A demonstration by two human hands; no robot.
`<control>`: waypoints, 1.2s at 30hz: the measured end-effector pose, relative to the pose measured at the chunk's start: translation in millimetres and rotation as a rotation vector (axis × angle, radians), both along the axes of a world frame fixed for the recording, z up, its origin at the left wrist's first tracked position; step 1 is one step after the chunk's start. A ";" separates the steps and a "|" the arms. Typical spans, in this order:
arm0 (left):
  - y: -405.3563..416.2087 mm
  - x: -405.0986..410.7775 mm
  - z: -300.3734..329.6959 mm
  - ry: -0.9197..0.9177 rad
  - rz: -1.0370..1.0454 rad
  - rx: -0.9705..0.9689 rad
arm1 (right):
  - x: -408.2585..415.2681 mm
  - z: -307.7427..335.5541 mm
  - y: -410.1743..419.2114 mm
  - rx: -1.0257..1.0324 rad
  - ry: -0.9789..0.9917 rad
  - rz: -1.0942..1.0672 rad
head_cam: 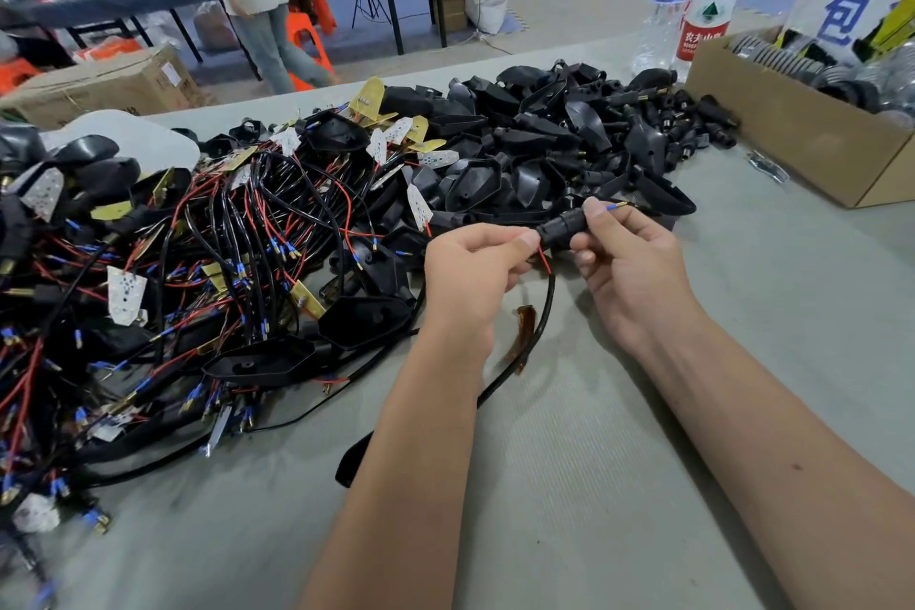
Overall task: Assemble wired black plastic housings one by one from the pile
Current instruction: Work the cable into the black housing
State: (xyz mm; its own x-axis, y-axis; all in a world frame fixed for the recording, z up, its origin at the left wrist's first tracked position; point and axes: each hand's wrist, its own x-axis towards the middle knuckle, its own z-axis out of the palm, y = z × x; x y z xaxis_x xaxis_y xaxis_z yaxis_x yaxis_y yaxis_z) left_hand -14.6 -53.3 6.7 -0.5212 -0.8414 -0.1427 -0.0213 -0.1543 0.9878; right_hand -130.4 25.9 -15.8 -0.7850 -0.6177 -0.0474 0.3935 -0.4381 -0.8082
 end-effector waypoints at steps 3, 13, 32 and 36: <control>-7.8 5.5 4.7 0.024 -0.092 0.121 | -0.2 -0.1 0.2 0.002 0.016 -0.022; -14.0 10.4 0.8 -0.037 -0.039 -0.010 | 5.8 1.5 2.2 -0.017 0.087 0.083; -18.4 13.3 7.4 -0.056 -0.102 -0.096 | 6.9 6.3 7.6 0.122 0.234 0.072; -19.2 17.3 9.6 -0.054 -0.123 -0.117 | 5.9 7.8 8.5 0.130 0.185 0.057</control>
State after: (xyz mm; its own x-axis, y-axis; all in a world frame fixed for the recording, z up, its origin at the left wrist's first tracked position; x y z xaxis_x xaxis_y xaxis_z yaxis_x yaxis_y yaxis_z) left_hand 2.7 -72.5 16.2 -0.6157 -0.7841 -0.0779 -0.0862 -0.0312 0.9958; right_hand -124.5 34.3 -8.0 -0.7516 -0.6595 0.0119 0.2544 -0.3065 -0.9173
